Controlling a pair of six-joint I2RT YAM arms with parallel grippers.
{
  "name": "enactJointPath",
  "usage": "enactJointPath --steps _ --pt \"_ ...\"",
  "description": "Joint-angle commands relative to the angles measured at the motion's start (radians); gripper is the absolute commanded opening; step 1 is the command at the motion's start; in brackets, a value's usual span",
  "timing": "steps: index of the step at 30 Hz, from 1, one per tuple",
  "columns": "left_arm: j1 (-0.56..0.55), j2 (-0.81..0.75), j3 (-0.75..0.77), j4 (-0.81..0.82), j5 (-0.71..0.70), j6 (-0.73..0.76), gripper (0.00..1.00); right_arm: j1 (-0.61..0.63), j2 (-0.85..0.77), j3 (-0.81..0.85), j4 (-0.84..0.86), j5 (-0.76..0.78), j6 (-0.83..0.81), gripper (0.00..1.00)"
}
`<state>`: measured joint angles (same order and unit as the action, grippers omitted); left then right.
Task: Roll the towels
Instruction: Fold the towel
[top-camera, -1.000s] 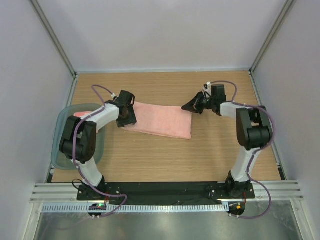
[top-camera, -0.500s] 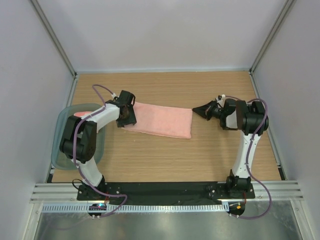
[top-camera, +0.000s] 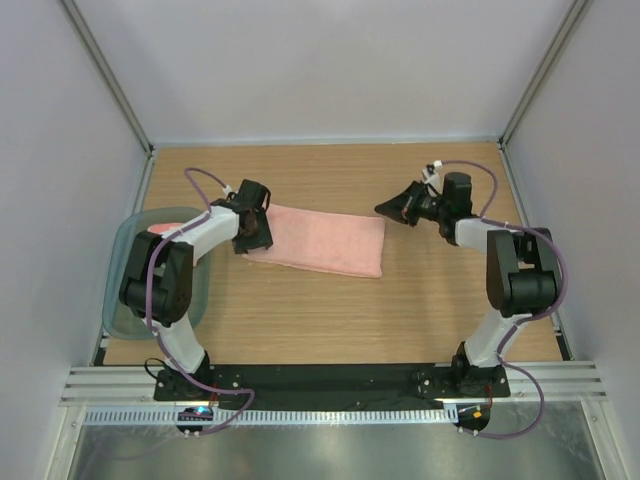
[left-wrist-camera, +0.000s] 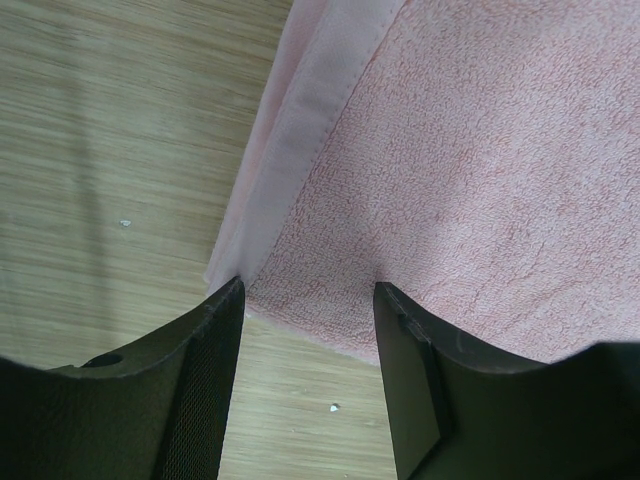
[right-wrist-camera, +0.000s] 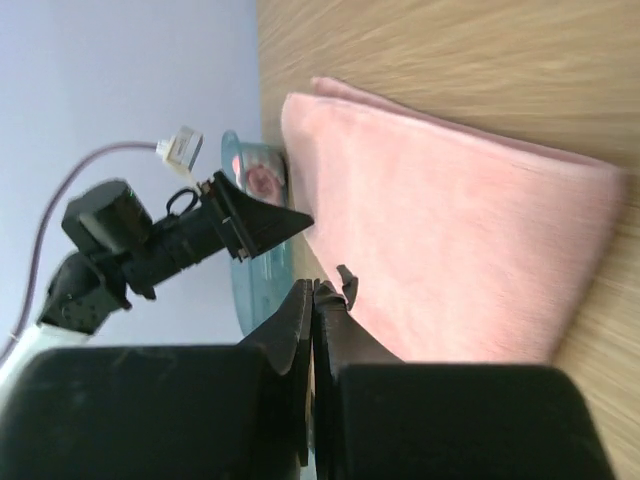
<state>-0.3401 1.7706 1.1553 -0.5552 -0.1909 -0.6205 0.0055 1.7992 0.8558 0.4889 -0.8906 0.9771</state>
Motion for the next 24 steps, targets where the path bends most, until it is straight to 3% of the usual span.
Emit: enactJointPath --steps 1,5,9,13,20,24 --pt "0.0 -0.005 0.026 -0.005 -0.024 0.002 0.56 0.105 -0.064 0.109 -0.353 0.065 -0.23 0.01" --pt "-0.004 0.0 0.03 -0.003 -0.012 -0.007 0.55 0.198 -0.021 0.134 -0.481 0.156 -0.265 0.01" --pt "-0.004 -0.003 0.035 -0.003 0.007 -0.008 0.55 0.2 0.069 0.066 -0.362 0.154 -0.207 0.01" --pt "-0.004 -0.005 0.041 -0.015 0.007 -0.002 0.55 0.169 0.1 0.039 -0.375 0.159 -0.25 0.01" --pt "-0.002 -0.013 0.04 -0.022 -0.004 0.004 0.55 0.007 -0.027 -0.089 -0.544 0.26 -0.359 0.01" --pt "-0.004 -0.005 0.05 -0.025 -0.002 0.005 0.55 -0.062 -0.165 -0.161 -0.67 0.418 -0.379 0.01"
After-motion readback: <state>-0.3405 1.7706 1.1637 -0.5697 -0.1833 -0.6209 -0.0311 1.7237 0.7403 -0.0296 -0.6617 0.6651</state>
